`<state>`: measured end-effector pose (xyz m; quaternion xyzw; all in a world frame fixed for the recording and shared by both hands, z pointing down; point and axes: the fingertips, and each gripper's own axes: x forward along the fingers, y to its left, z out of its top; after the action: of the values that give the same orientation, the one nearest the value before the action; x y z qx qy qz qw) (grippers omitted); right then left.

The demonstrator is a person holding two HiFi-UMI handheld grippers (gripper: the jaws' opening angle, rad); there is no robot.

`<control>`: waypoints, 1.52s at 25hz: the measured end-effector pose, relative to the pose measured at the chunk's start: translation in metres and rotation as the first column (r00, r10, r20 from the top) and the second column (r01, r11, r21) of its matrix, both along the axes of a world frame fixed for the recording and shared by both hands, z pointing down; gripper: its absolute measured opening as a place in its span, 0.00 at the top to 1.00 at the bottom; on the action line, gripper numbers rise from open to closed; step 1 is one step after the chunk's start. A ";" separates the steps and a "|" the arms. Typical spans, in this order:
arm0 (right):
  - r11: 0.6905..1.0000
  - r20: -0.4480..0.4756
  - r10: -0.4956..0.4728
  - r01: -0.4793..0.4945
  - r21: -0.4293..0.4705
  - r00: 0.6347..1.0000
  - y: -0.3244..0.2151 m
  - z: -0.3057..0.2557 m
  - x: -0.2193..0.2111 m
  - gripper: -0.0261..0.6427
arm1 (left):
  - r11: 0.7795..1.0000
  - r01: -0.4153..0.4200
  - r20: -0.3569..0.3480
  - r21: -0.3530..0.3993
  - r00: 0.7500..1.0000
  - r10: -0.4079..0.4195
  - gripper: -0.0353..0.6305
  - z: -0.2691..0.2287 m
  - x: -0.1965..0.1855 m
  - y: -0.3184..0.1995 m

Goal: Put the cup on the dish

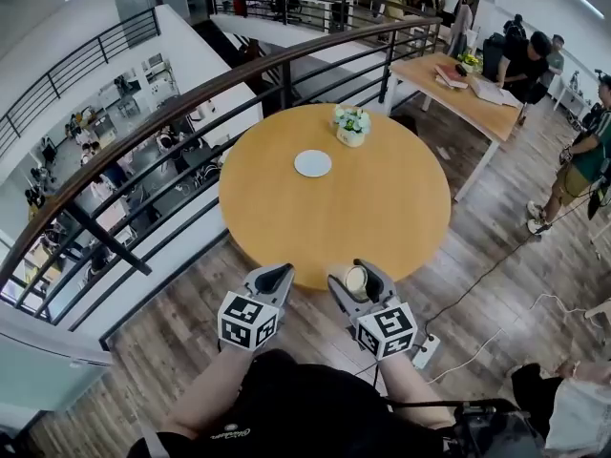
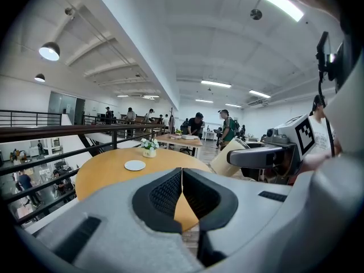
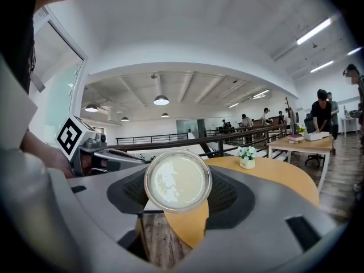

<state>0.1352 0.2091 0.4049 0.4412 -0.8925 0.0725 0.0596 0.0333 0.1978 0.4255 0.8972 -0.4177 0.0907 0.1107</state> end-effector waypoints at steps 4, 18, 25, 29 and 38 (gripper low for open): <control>1.000 -0.009 -0.017 0.016 -0.004 1.000 -0.014 0.000 0.006 0.57 | 1.000 0.013 0.001 -0.013 1.000 -0.013 0.94 0.003 0.007 -0.011; 1.000 -0.039 -0.020 0.019 -0.016 0.999 -0.113 0.000 -0.022 0.57 | 1.000 0.009 -0.011 -0.026 1.000 -0.009 0.94 0.008 -0.018 -0.115; 0.998 -0.045 0.061 -0.062 -0.016 0.997 -0.199 -0.017 -0.043 0.57 | 0.999 -0.049 0.000 -0.011 0.999 0.049 0.94 -0.009 -0.043 -0.205; 0.993 -0.056 0.112 -0.113 -0.017 0.992 -0.246 -0.015 -0.059 0.57 | 0.996 -0.088 -0.004 -0.005 0.996 0.088 0.94 -0.010 -0.061 -0.255; 0.985 -0.104 0.166 -0.169 -0.022 0.981 -0.328 -0.017 -0.091 0.57 | 0.990 -0.139 -0.006 -0.036 0.990 0.138 0.94 0.000 -0.089 -0.333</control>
<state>0.0444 -0.1193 0.3876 0.5170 -0.8467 0.0682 0.1055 -0.0555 -0.1352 0.4259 0.9221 -0.3525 0.1041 0.1214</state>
